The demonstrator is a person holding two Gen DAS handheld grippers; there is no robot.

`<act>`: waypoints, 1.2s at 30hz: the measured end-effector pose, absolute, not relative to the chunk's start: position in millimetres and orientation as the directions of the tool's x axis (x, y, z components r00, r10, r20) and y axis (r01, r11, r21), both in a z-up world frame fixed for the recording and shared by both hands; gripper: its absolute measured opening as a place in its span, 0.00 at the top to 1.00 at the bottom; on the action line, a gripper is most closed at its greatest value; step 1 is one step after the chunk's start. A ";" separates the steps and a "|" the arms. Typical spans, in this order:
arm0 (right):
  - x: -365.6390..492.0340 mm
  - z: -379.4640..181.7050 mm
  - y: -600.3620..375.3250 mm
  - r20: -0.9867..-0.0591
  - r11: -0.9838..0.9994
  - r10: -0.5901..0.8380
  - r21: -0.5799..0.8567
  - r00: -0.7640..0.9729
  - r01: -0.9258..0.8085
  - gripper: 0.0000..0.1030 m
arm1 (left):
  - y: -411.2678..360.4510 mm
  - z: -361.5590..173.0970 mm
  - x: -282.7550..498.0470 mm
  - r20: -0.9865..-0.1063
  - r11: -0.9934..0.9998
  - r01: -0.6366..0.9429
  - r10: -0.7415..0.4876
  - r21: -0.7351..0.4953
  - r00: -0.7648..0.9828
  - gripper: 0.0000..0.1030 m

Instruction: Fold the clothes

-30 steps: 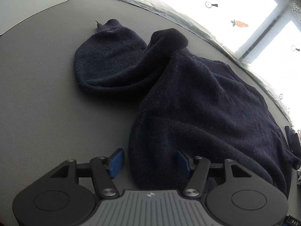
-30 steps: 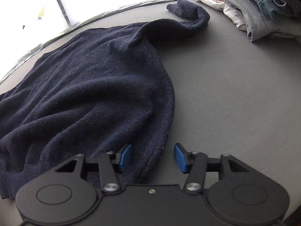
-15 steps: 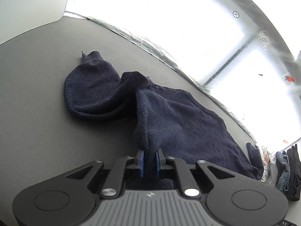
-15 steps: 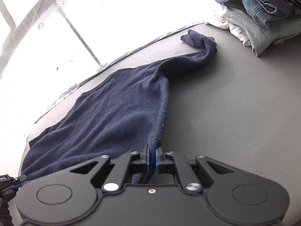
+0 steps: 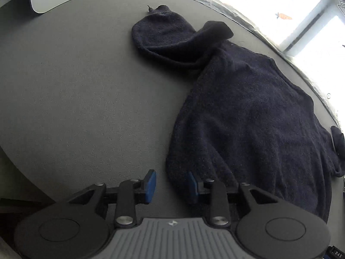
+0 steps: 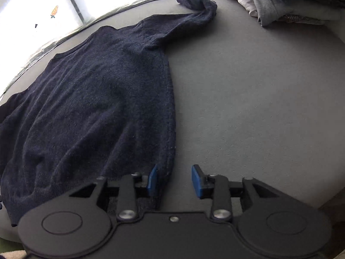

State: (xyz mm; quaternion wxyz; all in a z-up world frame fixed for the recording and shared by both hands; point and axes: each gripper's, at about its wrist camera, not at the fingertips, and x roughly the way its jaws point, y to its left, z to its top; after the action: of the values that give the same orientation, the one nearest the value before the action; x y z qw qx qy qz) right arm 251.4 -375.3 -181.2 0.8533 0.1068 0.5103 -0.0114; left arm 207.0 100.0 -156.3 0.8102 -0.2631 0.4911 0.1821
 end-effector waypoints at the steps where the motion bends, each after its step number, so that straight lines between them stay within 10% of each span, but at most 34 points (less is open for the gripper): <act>1: 252.4 -179.9 -372.5 -0.869 0.980 0.091 0.164 0.486 0.110 0.56 | 99.1 -157.9 206.8 -0.891 0.795 -0.554 0.039 -0.247 0.453 0.56; 13: 265.4 -170.1 -306.5 -0.820 0.990 0.106 0.037 0.562 -0.133 0.01 | 78.2 -182.9 223.7 -0.923 0.878 -0.460 0.060 -0.133 0.380 0.18; 20: 279.9 -173.2 -266.4 -0.827 0.978 0.150 0.043 0.542 -0.205 0.00 | 105.7 -181.0 232.6 -0.916 0.855 -0.449 -0.069 -0.258 0.395 0.06; 36: 366.3 -197.8 -181.5 -0.737 0.982 0.151 0.037 0.659 -0.183 0.00 | 240.5 -171.6 241.5 -0.865 0.572 -0.726 0.057 -0.381 0.499 0.06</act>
State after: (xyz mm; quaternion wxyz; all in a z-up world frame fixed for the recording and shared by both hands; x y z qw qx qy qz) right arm 366.3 -181.5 -197.8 0.9106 -0.0202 0.4026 0.0917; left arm 241.5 240.5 -171.6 0.7742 -0.3874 0.4321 0.2528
